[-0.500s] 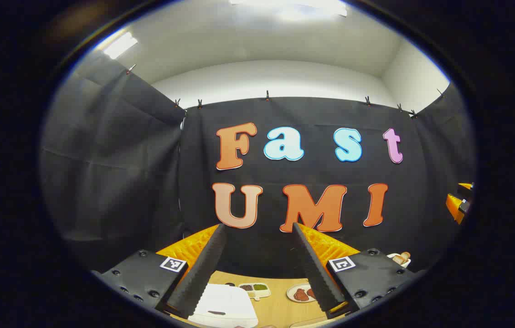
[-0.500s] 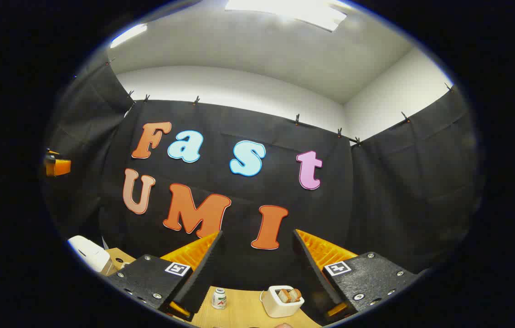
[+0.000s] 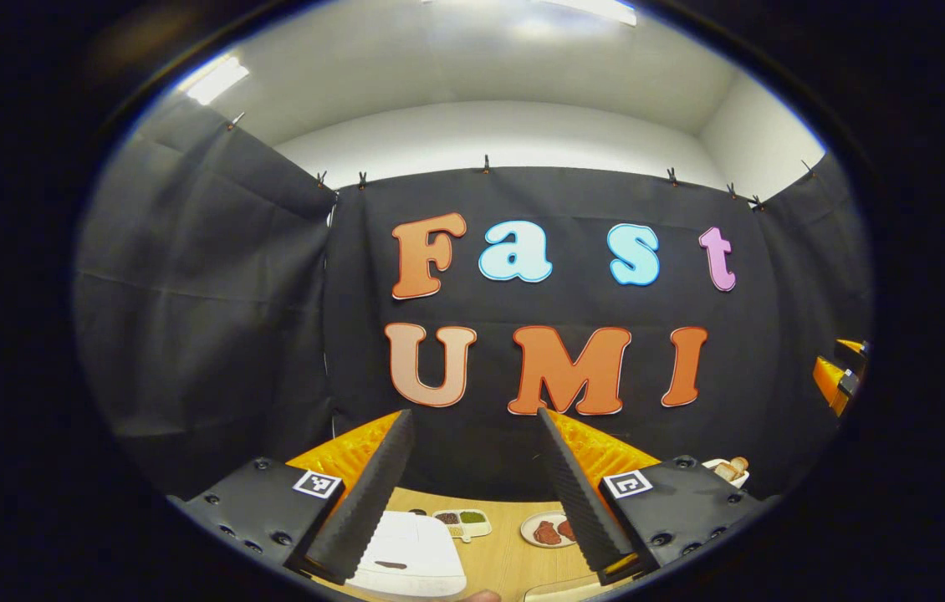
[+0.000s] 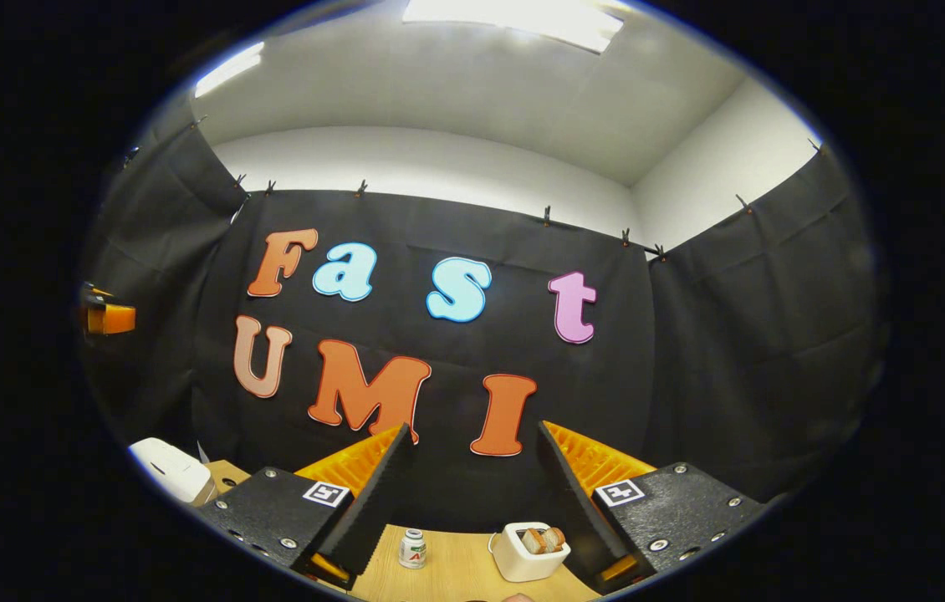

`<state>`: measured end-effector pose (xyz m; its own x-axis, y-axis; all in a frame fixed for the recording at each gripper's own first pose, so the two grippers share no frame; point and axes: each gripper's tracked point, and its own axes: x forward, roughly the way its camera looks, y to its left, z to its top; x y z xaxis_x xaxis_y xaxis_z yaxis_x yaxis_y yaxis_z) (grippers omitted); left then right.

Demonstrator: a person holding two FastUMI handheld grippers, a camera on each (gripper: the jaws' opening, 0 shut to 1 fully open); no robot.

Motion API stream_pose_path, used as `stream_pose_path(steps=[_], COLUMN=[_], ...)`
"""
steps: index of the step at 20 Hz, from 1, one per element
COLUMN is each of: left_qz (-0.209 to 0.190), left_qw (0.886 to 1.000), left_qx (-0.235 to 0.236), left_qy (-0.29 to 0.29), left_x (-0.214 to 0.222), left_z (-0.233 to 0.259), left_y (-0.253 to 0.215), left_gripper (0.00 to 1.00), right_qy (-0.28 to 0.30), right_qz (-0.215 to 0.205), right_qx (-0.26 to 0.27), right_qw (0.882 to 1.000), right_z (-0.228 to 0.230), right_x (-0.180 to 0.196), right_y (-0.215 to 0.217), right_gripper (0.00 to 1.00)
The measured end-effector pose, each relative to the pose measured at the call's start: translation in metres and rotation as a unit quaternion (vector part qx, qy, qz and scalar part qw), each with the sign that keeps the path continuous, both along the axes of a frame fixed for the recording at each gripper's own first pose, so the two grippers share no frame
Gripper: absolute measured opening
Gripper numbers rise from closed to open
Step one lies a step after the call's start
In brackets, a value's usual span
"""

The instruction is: Close the left gripper, press the button to open the rice cooker; take a wooden spoon from the chopstick holder with the right hand, scoop a spoonful of rice and pour it into the rice cooker, then put the wooden spoon back into the chopstick holder.

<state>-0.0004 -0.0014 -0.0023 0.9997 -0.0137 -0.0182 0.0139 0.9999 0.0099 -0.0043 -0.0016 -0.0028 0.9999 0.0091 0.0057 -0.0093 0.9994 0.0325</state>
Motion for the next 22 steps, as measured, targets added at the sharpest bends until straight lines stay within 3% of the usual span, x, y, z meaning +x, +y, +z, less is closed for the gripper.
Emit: stream_pose_path(steps=[12, 17, 18, 19, 20, 22], left_qz=[-0.01, -0.004, 0.029, 0.059, 0.062, 0.052], left_qw=[1.0, 1.0, 0.999, 0.998, 0.997, 0.995], left_qx=[-0.01, 0.005, 0.013, 0.015, 0.015, 0.001], left_qy=[0.01, 0.028, 0.027, 0.031, 0.04, 0.085], left_x=[0.002, 0.016, 0.017, 0.02, 0.024, 0.029], left_z=[-0.01, -0.023, -0.027, -0.028, -0.033, -0.059], left_y=[0.001, 0.009, 0.023, 0.041, 0.046, 0.04], left_gripper=[0.99, 0.59, 0.5, 0.31, 0.12, 0.05], right_qy=[0.004, 0.013, 0.016, 0.018, 0.019, 0.023], right_qz=[-0.012, -0.016, -0.017, -0.018, -0.018, -0.021], right_qx=[-0.003, -0.001, -0.001, -0.001, -0.002, -0.001], right_qw=[1.0, 1.0, 1.0, 1.0, 1.0, 1.0], right_z=[0.0, -0.008, -0.01, -0.011, -0.013, -0.017], right_x=[-0.003, -0.001, -0.001, -0.001, 0.001, 0.002], right_y=[-0.001, 0.001, 0.0, 0.0, 0.002, 0.002], right_gripper=[0.94, 0.94, 0.94, 0.94, 0.94, 0.94])
